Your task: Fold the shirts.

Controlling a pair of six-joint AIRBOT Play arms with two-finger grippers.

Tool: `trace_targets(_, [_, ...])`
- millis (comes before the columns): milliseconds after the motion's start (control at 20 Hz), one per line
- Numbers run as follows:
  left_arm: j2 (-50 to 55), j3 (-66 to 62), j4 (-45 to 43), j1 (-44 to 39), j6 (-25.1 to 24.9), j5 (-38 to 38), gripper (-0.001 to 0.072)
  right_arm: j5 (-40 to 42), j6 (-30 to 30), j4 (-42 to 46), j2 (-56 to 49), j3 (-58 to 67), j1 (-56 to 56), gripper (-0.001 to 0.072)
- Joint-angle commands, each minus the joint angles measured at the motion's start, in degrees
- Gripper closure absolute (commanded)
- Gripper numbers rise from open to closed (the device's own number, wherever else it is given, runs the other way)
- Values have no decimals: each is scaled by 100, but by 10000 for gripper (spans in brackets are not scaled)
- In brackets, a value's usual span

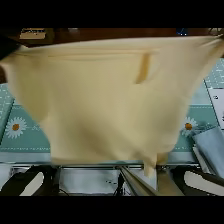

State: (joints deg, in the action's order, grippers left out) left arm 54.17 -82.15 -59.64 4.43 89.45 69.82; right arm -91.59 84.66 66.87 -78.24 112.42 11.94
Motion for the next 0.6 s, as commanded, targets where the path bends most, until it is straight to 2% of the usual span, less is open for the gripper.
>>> trace_targets(0, [1593,155,223,-15,-332,-555,682,527,-72,-181,-1508,7,-439,684])
trace_targets(200, [2927,155,592,-15,-398,-1589,682,1690,-63,-186,-2426,7,-743,684])
trace_targets(350, [3394,155,1182,-15,-723,-2520,681,2516,-42,-197,-2813,7,-820,683])
trace_targets(450, [3606,155,1447,-17,-782,-2761,681,2699,138,-197,-2970,7,-817,663])
trace_targets(550, [3779,157,1462,-31,-807,-2511,675,2459,173,-197,-3104,7,-817,461])
